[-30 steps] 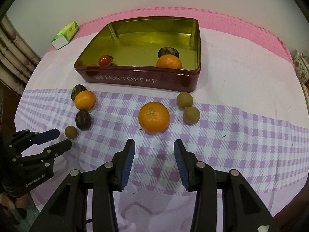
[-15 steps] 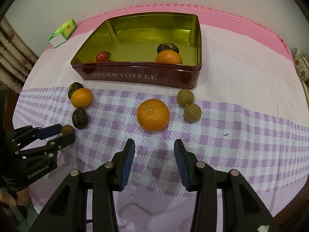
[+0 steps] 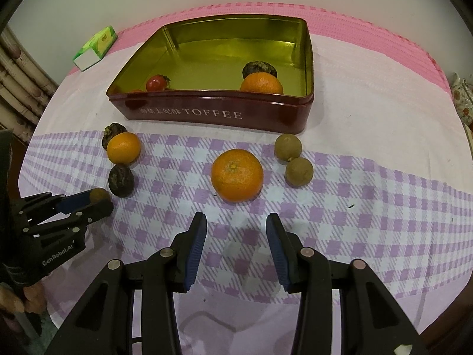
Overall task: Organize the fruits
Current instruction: 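Grasp a small olive-green fruit with the left gripper while the right grasps a mandarin, then carry both fruits into the tin and open both grippers, then withdraw both tools from the tin toward the remaining fruits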
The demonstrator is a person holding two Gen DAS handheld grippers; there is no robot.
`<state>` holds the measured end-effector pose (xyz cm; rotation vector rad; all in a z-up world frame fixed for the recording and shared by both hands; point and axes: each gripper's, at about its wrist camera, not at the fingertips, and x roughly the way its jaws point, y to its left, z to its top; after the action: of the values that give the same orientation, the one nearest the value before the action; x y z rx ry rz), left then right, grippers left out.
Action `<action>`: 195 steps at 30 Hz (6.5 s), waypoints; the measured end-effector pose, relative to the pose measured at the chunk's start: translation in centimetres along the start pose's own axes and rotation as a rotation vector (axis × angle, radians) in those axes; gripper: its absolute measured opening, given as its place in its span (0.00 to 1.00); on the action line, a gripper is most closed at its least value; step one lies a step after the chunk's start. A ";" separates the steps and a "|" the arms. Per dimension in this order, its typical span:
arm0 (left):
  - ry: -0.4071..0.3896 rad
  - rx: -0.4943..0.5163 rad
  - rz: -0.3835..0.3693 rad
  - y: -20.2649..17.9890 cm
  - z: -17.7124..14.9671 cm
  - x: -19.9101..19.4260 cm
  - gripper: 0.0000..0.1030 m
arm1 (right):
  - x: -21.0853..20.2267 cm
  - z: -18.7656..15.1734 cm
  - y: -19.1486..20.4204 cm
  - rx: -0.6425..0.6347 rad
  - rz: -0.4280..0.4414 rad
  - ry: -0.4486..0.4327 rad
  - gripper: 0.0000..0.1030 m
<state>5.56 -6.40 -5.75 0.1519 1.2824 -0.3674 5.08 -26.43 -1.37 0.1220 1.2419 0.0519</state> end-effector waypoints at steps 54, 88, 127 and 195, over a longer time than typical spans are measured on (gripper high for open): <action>-0.069 -0.010 0.023 3.6 2.4 -0.2 0.26 | 4.7 5.1 1.9 -0.032 -0.042 0.024 0.39; -0.232 0.000 0.012 4.7 7.1 -6.5 0.26 | -2.7 6.9 0.6 -0.064 0.003 -0.112 0.38; -0.111 0.047 0.044 0.6 15.8 1.1 0.27 | 3.5 14.2 -2.3 -0.030 -0.052 -0.055 0.39; -0.096 -0.083 0.136 10.8 1.1 -3.7 0.32 | 3.2 2.0 10.2 -0.224 0.088 0.039 0.39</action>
<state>9.46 4.01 -2.94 0.1485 1.1838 -0.2017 8.27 -16.07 -2.56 -0.0196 1.2603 0.2700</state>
